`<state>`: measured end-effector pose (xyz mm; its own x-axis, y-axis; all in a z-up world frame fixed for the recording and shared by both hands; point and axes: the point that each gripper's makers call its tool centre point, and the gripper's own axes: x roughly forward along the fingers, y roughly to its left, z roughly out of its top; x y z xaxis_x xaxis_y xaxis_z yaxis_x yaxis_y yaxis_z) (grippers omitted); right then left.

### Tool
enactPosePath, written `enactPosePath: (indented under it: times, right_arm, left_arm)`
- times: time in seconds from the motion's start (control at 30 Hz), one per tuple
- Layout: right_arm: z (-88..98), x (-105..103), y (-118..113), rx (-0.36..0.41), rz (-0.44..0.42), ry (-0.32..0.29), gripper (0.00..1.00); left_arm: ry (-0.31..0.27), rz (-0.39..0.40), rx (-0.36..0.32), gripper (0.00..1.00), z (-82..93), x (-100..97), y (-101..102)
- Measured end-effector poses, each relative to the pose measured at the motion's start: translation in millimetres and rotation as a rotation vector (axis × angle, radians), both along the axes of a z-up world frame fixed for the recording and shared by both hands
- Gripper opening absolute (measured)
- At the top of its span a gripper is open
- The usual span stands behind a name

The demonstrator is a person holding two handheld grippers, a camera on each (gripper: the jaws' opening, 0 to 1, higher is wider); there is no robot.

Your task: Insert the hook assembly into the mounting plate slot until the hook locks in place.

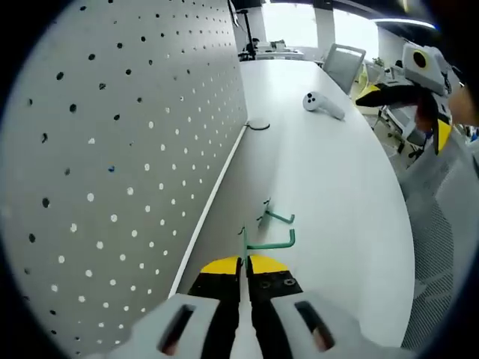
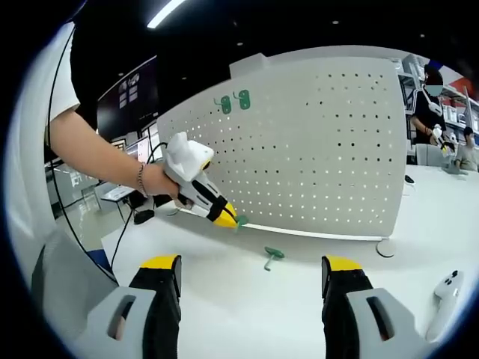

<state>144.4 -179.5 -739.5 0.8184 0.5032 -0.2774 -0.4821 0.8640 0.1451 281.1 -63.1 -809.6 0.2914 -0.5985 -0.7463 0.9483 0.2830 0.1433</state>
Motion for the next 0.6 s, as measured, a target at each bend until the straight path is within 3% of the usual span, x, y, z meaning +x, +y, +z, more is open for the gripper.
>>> enactPosePath:
  times: [0.13,0.6]
  right_arm:
    - [0.8,1,-3,0.026,-0.015,0.003,0.74]
    - [-0.7,0,0,0.008,-0.003,0.007,0.74]
  left_arm:
    - [-0.012,0.022,-0.026,0.03,7.2,0.5,2]
    - [-0.086,0.075,-0.109,0.03,33.1,-7.3,9]
